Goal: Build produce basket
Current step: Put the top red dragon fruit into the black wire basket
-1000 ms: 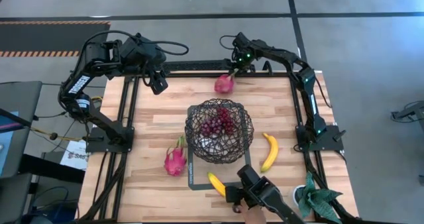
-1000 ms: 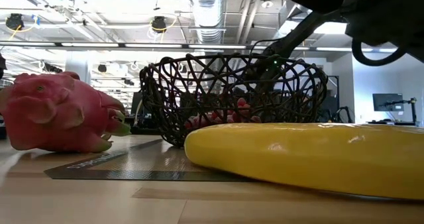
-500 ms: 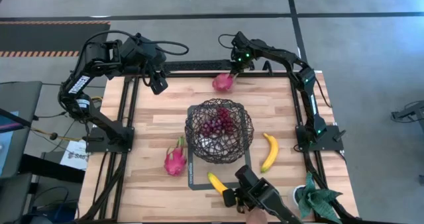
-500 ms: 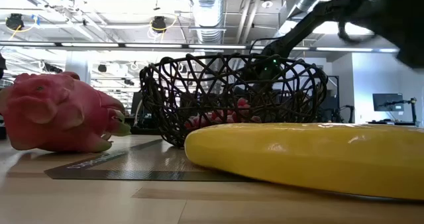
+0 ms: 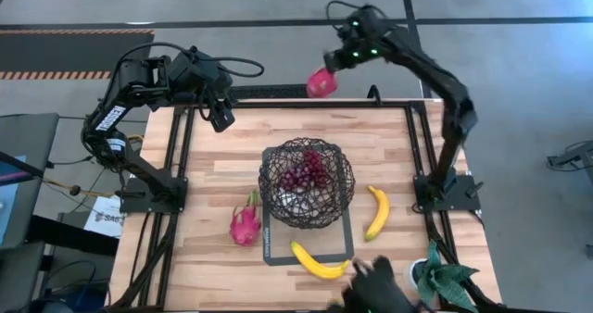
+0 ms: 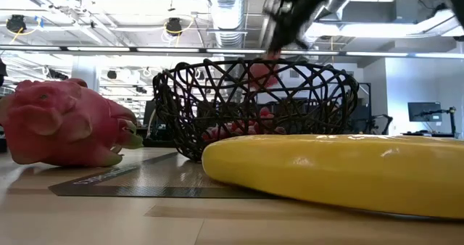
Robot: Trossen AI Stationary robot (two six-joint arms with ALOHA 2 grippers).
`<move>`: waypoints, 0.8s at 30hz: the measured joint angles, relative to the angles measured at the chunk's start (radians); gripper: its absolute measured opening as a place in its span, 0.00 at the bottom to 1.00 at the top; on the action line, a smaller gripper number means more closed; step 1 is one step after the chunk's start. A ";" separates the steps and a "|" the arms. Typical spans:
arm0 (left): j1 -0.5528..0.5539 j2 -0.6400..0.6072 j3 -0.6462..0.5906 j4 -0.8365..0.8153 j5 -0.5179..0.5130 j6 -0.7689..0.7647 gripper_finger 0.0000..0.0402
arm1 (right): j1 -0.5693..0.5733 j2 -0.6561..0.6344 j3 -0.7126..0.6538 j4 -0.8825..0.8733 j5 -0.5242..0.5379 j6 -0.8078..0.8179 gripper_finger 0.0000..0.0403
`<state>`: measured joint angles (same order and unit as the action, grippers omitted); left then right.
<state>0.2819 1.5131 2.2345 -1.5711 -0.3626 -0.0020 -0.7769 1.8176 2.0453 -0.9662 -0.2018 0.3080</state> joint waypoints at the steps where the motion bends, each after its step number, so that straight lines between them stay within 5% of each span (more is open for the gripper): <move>1: 0.000 0.000 0.000 0.000 0.000 0.002 0.57 | 0.024 -0.033 0.012 -0.034 0.022 -0.013 0.00; 6: 0.000 0.000 0.000 0.000 0.000 0.006 0.57 | 0.202 -0.190 0.041 -0.169 0.169 -0.026 0.00; 12: 0.000 0.000 0.000 0.000 0.000 0.010 0.57 | 0.512 -0.253 0.041 -0.323 0.474 0.053 0.00; 19: 0.000 0.000 0.000 0.000 0.000 0.010 0.57 | 0.770 -0.138 0.039 -0.479 0.810 0.117 0.00; 24: 0.000 0.000 0.000 0.000 0.000 0.012 0.57 | 0.828 0.000 0.040 -0.545 0.885 0.205 0.00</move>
<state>0.2821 1.5131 2.2345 -1.5711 -0.3622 0.0098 0.0512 1.8175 2.0857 -1.5108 0.6835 0.5129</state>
